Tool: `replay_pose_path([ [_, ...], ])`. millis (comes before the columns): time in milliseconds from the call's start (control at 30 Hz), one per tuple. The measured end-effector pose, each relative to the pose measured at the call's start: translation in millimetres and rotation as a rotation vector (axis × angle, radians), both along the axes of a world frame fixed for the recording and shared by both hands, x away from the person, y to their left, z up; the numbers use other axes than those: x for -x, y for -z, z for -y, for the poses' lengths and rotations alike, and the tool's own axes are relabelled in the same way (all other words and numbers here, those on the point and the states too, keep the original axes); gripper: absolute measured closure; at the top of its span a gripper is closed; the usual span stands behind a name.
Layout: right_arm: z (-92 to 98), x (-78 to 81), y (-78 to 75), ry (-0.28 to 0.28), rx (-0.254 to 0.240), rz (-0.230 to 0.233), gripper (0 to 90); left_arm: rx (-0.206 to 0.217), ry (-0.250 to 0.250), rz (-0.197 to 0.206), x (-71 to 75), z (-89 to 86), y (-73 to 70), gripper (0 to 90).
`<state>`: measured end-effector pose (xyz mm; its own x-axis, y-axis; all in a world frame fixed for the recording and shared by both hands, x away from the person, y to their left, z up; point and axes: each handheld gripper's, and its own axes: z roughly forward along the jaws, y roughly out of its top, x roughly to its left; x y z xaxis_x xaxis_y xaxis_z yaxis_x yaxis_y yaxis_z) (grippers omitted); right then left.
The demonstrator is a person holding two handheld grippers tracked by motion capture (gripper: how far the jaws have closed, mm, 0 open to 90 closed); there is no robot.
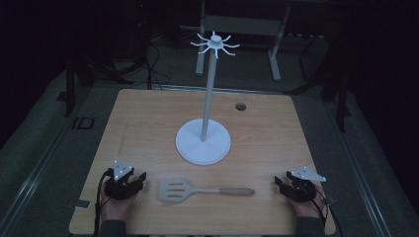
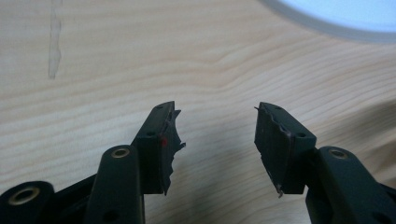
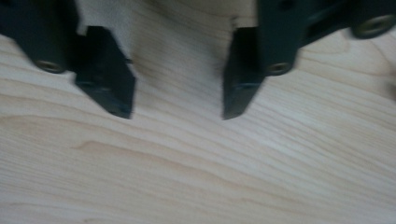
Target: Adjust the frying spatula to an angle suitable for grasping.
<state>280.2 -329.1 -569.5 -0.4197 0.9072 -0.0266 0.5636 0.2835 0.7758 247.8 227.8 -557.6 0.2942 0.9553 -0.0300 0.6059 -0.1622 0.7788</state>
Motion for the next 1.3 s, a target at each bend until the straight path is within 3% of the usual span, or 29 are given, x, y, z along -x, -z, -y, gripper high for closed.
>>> replay_pose_path([
  [133, 5.0, 0.8, -0.8, 0.009, -0.05, 0.005, 56.1, 0.023, 0.02, 0.011, 2.6, 0.6, -3.4, 49.2],
  [267, 6.0, -0.4, -0.6, 0.019, -0.058, -0.006, 56.8, 0.036, 0.035, 0.017, 4.6, 1.5, -5.7, 50.9],
  [367, 5.8, -0.3, -0.6, 0.024, -0.054, -0.005, 57.0, 0.06, 0.08, 0.03, 7.6, 3.7, -11.7, 51.9],
  [600, 6.9, 1.7, -1.0, 0.039, -0.065, 0.003, 55.0, 0.064, 0.166, 0.063, 12.6, 14.3, -29.5, 56.1],
  [1033, 4.3, 0.7, -0.3, 0.036, -0.039, -0.01, 52.4, 0.008, 0.309, 0.033, 3.9, 48.4, -41.6, 68.2],
  [1300, 5.4, 0.5, -0.2, 0.038, -0.05, -0.017, 52.5, -0.007, 0.388, 0.017, -1.1, 67.1, -45.7, 79.0],
])
